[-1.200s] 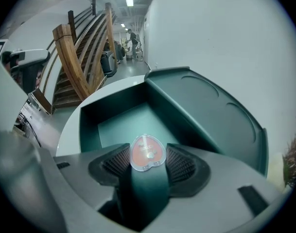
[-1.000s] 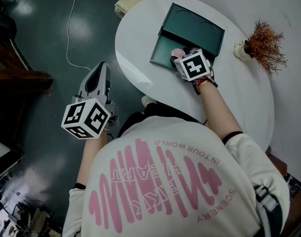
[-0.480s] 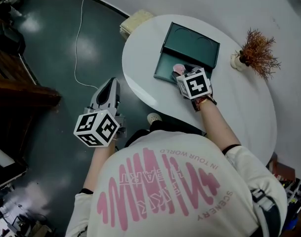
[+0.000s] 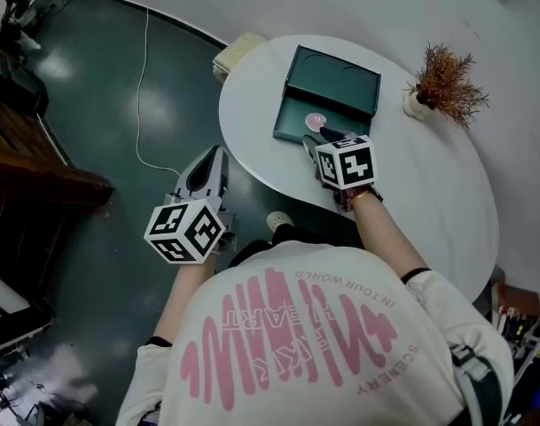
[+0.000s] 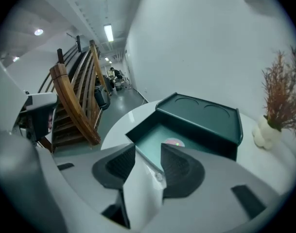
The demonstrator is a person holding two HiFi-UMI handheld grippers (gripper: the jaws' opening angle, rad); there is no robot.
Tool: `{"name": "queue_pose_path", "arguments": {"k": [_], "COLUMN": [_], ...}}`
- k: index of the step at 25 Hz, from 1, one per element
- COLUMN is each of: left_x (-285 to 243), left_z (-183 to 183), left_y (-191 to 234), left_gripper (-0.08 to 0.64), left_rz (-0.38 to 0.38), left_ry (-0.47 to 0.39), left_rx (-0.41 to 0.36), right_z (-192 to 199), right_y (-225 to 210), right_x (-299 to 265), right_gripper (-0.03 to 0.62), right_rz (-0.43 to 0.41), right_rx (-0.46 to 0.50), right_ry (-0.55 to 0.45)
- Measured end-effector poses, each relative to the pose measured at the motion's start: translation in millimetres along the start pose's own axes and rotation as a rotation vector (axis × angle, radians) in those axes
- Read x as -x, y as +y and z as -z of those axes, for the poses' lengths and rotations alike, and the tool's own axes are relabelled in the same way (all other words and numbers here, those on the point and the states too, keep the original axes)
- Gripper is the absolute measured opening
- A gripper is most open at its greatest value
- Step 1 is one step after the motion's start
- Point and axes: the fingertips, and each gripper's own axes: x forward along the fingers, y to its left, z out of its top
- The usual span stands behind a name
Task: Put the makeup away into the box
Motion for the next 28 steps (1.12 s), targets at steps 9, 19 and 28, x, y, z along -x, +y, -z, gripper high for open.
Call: {"name": "queue_pose_path", "arguments": {"k": [9,19,28], "left_x": [25.2,33.0,23.9], "left_z": [7.9,8.5,12.0], "left_y": [-17.4,-37.0,-62.5], "left_gripper": [0.002,0.002,0.002], "left_rz": [0.055,0.088,0.108], "left_ry": [-0.003,-0.027,-0.045], "left_rx": [0.002,-0.023,-0.049], "right_z": [-10.2,-39.6,-42.3], "right_y": [43.2,58.3,31.8], "right_x": [44.3,111.1,144.6], "right_gripper": [0.027,-0.002,-0.003], "right_rz": [-0.069,-0.119,-0.067], "right_rx": [-0.152,-0.250,-0.239], "right_ry": [-0.198,-0.499,-0.625]}}
